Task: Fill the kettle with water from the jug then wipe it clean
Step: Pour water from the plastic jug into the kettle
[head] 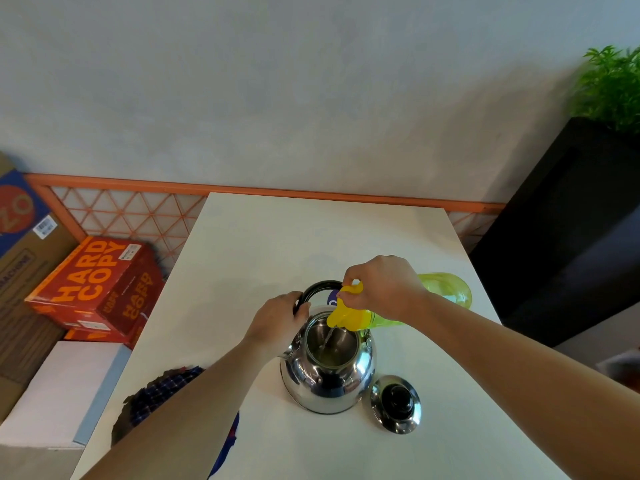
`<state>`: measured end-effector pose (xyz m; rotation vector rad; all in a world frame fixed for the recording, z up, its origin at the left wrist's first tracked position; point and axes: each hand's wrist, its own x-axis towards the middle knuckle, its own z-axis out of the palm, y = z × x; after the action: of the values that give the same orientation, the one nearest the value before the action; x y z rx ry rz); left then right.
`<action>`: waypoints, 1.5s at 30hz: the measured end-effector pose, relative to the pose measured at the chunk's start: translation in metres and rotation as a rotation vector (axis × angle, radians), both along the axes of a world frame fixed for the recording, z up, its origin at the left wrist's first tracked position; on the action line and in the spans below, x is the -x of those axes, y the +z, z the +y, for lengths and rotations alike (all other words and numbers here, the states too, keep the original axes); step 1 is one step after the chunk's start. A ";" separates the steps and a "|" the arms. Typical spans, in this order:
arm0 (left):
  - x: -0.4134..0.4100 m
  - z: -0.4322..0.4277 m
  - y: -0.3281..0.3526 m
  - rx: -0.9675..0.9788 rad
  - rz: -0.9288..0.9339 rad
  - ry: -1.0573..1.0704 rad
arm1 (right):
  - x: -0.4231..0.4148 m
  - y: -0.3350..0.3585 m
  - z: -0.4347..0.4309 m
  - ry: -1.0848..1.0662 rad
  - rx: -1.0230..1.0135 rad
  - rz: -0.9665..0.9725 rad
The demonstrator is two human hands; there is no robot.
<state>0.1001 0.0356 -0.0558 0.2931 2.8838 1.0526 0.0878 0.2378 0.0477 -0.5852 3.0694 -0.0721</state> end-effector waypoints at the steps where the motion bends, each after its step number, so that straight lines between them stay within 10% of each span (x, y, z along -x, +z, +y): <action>1: 0.000 0.000 0.000 -0.001 -0.001 -0.001 | 0.000 0.000 0.000 0.000 -0.001 0.001; 45: -0.002 0.001 0.003 -0.006 -0.002 0.007 | 0.001 -0.001 0.000 0.008 -0.006 0.005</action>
<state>0.1018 0.0366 -0.0532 0.2828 2.8828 1.0619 0.0866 0.2376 0.0467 -0.5978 3.0709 -0.0616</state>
